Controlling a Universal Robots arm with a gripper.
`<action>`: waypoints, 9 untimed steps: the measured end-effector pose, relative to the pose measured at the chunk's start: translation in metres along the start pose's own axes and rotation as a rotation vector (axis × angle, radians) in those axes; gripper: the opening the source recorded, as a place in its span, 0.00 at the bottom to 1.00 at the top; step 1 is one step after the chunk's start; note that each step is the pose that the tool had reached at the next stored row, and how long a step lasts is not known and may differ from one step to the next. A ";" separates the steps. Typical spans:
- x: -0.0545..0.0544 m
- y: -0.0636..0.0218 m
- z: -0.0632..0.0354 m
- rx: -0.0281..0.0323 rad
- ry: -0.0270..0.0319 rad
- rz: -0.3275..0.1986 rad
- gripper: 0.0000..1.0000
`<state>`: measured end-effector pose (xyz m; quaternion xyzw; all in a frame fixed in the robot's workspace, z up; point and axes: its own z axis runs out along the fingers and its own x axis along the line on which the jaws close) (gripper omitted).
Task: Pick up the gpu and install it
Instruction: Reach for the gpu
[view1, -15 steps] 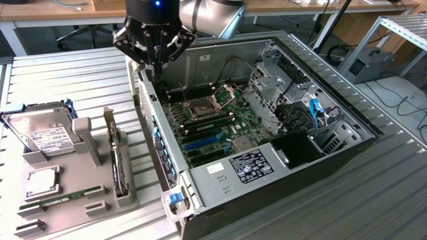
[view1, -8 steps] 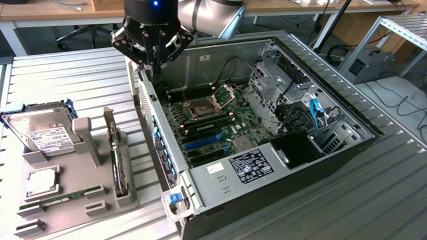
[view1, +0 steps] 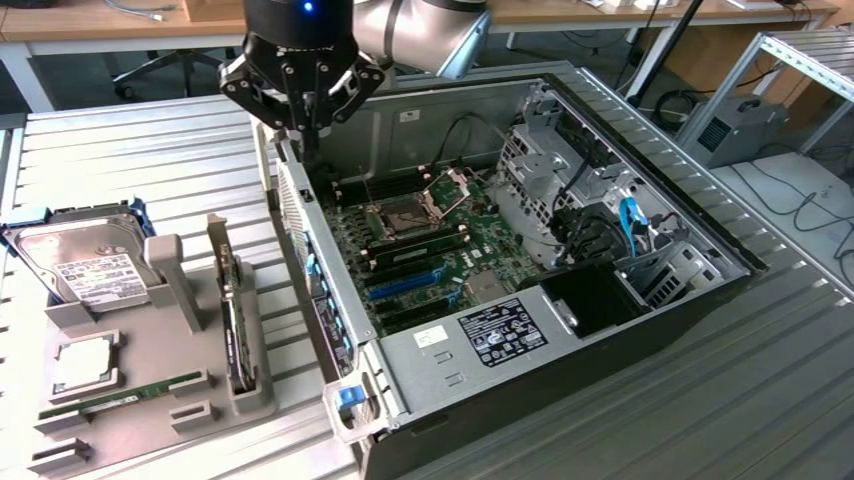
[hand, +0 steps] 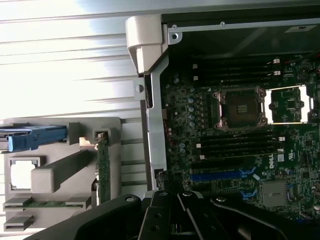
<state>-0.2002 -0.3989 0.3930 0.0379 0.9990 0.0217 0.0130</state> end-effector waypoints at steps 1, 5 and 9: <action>0.000 0.0000 0.0000 0.0000 0.0000 0.000 0.11; 0.001 -0.0001 0.0000 0.0000 0.0000 0.000 0.11; 0.003 -0.0002 -0.0001 0.0002 0.0001 0.000 0.11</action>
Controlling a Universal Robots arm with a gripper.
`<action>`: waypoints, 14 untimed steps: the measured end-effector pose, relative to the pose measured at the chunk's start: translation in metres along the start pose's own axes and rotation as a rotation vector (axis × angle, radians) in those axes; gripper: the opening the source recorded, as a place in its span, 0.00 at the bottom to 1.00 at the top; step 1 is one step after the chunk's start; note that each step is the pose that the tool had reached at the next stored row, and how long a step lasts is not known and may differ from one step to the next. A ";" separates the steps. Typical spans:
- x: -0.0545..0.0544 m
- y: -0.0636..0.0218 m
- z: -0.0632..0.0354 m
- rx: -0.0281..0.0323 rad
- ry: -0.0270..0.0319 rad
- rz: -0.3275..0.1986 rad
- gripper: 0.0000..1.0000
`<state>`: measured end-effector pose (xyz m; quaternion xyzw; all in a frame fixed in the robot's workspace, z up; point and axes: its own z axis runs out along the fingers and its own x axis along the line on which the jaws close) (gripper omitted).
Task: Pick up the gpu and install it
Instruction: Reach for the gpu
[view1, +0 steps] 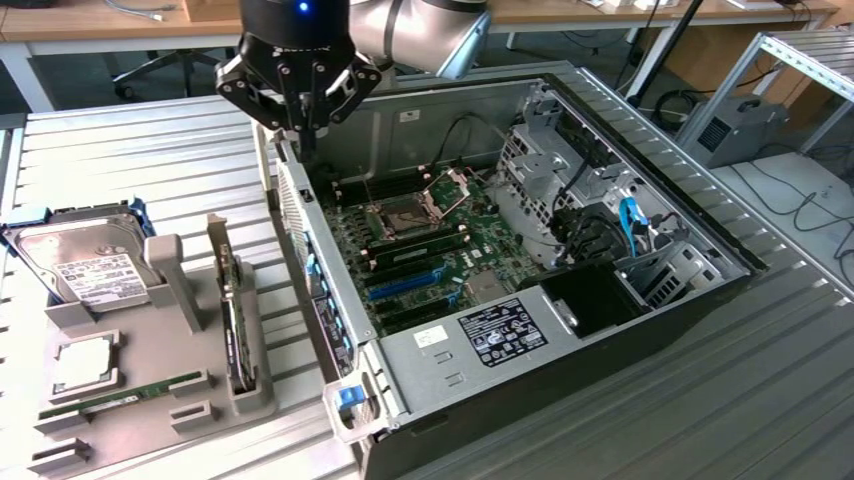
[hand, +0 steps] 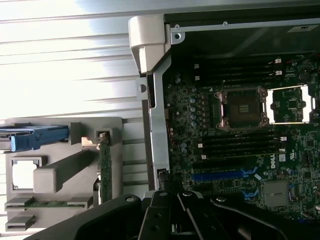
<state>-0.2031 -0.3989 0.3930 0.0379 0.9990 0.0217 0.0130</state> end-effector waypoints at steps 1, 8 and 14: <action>0.000 0.0000 0.0000 -0.0001 0.0000 0.000 0.11; 0.002 -0.0002 0.0000 -0.0001 -0.0001 0.000 0.11; 0.004 -0.0003 0.0000 -0.0001 -0.0001 0.000 0.11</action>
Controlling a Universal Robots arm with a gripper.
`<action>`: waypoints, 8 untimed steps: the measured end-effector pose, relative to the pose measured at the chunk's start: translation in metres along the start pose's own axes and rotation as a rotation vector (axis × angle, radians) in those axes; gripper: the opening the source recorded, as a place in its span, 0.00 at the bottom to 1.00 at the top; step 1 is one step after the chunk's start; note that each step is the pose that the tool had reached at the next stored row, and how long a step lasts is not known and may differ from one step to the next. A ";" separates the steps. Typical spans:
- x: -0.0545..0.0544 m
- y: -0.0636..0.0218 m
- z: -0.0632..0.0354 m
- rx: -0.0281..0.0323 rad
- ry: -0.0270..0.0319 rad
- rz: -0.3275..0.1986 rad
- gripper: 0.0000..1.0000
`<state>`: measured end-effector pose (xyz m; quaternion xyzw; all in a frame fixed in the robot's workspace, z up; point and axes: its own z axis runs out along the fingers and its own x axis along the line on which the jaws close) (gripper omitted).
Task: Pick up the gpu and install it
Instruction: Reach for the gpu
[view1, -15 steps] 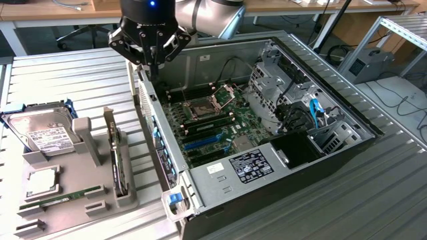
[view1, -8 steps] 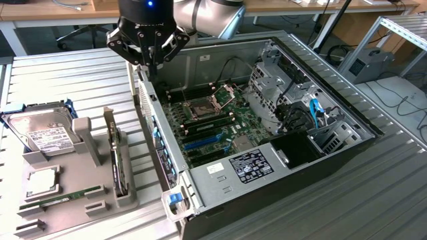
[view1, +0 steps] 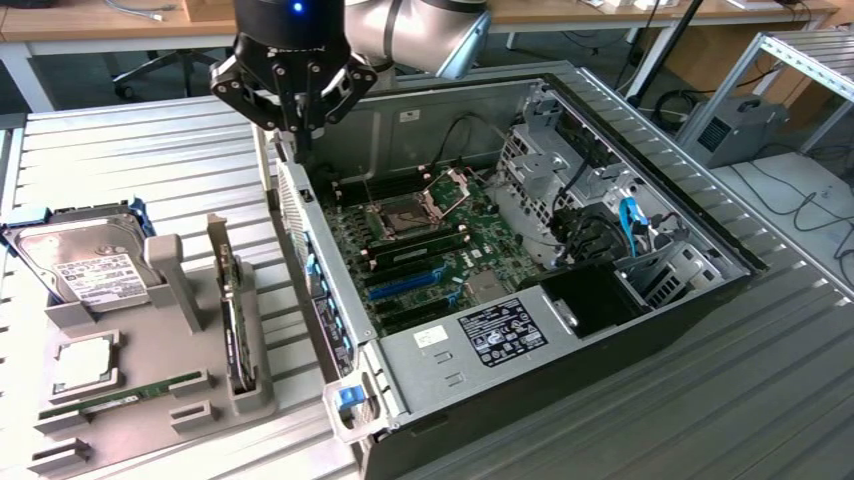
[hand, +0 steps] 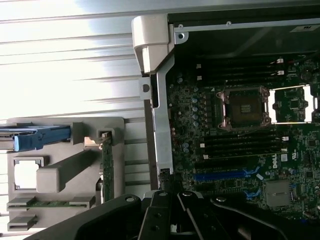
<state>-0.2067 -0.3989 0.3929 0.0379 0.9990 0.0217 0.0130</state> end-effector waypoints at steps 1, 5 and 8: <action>0.000 0.0000 0.0000 0.0000 0.0000 0.000 0.11; 0.001 -0.0001 0.0000 0.0000 0.0000 0.000 0.11; 0.002 -0.0002 0.0000 0.0000 0.0000 0.000 0.11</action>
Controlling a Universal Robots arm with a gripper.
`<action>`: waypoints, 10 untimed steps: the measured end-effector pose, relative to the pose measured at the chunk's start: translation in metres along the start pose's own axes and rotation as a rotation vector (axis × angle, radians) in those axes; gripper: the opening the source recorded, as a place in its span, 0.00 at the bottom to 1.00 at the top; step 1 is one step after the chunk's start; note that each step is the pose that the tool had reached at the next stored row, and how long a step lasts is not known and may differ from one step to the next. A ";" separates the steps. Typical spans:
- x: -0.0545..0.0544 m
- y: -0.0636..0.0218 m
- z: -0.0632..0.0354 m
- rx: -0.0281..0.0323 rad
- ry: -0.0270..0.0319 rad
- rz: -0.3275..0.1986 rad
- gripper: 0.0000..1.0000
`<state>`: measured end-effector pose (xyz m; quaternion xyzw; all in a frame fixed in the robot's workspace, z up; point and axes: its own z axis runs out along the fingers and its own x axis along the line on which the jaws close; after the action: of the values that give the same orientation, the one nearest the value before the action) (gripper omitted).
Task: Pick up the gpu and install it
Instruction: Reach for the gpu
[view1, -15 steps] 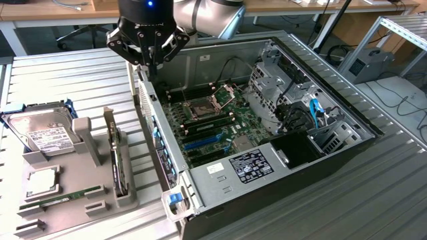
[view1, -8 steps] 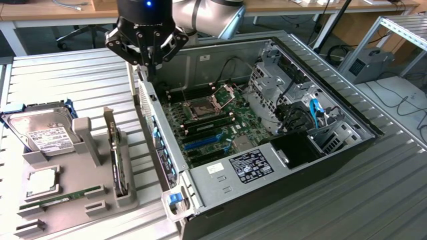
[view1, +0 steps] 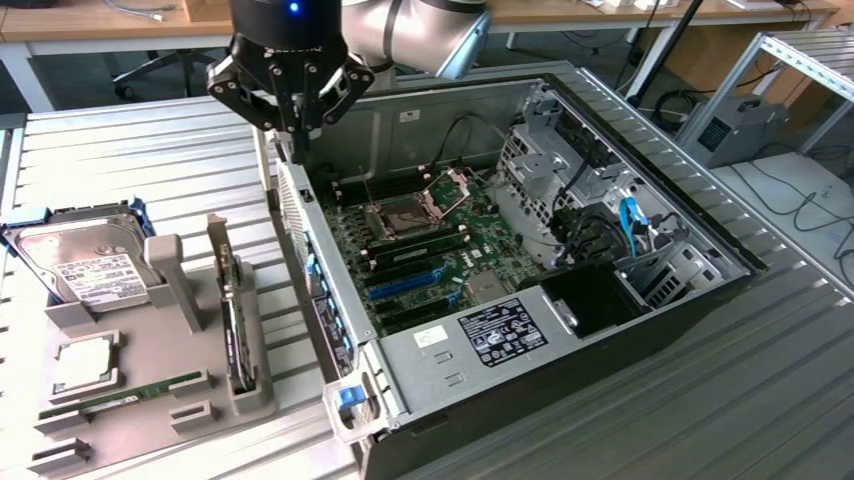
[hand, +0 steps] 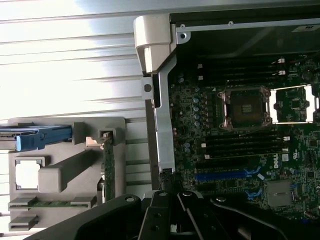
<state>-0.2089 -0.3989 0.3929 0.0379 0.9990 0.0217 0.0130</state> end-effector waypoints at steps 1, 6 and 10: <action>0.000 0.0000 0.0000 0.0000 0.0000 0.000 0.11; 0.002 -0.0001 0.0000 0.0000 0.0000 0.000 0.11; 0.004 -0.0003 -0.0001 0.0000 0.0000 0.000 0.11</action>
<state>-0.2124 -0.3989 0.3929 0.0379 0.9990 0.0217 0.0130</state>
